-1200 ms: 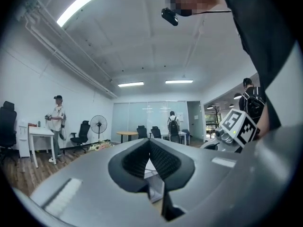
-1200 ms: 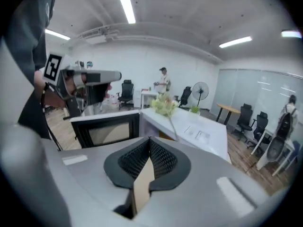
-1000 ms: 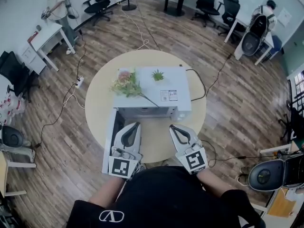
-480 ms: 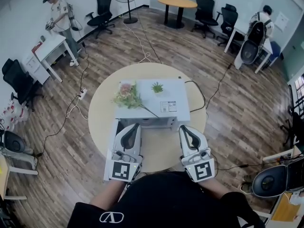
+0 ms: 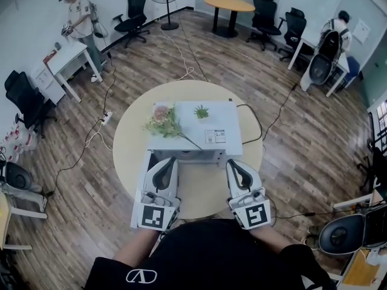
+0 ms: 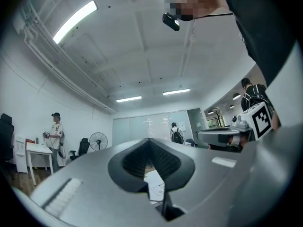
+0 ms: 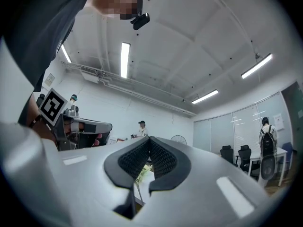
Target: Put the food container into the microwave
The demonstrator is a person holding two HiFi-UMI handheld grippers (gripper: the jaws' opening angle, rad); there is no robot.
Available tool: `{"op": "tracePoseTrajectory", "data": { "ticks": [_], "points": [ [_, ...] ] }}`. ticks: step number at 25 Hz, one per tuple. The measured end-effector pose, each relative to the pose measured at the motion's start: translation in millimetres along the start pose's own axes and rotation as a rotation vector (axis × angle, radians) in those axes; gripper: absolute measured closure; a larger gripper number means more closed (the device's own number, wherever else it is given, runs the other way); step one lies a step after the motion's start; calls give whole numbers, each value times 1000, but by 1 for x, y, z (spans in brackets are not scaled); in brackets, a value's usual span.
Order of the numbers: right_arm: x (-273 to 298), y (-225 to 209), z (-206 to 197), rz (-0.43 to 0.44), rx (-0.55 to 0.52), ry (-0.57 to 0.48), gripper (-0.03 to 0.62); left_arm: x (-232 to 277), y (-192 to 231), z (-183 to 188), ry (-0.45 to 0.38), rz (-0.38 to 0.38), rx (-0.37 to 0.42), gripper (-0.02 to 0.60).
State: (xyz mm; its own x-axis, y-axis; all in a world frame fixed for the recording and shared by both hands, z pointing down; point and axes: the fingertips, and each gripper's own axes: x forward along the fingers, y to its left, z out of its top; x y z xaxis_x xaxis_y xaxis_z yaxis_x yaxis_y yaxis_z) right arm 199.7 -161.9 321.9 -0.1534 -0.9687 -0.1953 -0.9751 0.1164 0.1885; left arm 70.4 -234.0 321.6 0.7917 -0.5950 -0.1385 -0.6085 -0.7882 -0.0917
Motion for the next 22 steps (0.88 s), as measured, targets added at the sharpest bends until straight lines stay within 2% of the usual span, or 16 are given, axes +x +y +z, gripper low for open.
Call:
{"op": "tracePoseTrajectory", "data": {
  "ticks": [8, 22],
  "points": [
    [-3, -3, -8, -15, 1, 46, 586, -2, -4, 0, 1, -7, -2, 581],
    [-3, 9, -14, 21, -28, 65, 586, -4, -5, -2, 0, -11, -2, 581]
  ]
}}
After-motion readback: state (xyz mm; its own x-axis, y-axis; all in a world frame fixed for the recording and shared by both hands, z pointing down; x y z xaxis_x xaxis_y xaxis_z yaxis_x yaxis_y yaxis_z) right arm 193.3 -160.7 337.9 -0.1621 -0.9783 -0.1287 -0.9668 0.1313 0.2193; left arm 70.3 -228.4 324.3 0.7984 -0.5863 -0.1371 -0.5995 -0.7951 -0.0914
